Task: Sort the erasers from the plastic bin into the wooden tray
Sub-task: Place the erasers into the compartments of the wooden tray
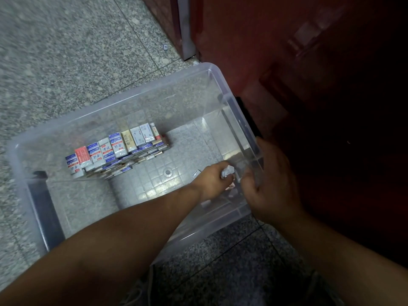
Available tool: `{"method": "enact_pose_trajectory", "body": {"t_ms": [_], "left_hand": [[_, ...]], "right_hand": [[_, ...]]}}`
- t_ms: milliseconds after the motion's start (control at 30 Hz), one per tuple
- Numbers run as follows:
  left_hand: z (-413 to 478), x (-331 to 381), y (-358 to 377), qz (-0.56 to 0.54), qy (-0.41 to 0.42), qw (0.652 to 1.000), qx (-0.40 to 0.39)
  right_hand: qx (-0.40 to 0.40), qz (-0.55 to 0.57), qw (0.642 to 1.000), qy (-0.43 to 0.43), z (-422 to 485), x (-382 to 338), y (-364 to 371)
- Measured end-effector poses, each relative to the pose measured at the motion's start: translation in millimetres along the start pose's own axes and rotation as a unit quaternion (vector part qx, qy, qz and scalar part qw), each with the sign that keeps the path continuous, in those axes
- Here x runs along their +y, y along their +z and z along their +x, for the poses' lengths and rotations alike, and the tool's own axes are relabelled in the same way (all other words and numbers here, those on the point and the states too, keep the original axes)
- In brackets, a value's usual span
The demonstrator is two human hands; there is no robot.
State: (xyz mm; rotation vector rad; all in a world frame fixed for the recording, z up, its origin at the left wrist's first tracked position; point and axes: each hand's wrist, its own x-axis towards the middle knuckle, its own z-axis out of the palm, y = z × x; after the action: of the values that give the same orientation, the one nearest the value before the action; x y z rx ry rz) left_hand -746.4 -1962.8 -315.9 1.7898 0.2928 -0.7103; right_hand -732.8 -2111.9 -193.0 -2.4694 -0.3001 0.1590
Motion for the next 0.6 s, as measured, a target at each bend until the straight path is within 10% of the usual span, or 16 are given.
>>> {"method": "enact_pose_trajectory", "body": {"t_ms": [600], "left_hand": [[-142.4,166.3,-71.5,-0.116,0.096,0.987,0.060]], "right_hand": [[0.014,0.013,0.995,-0.100,-32.0,-69.3,-106.2]]}}
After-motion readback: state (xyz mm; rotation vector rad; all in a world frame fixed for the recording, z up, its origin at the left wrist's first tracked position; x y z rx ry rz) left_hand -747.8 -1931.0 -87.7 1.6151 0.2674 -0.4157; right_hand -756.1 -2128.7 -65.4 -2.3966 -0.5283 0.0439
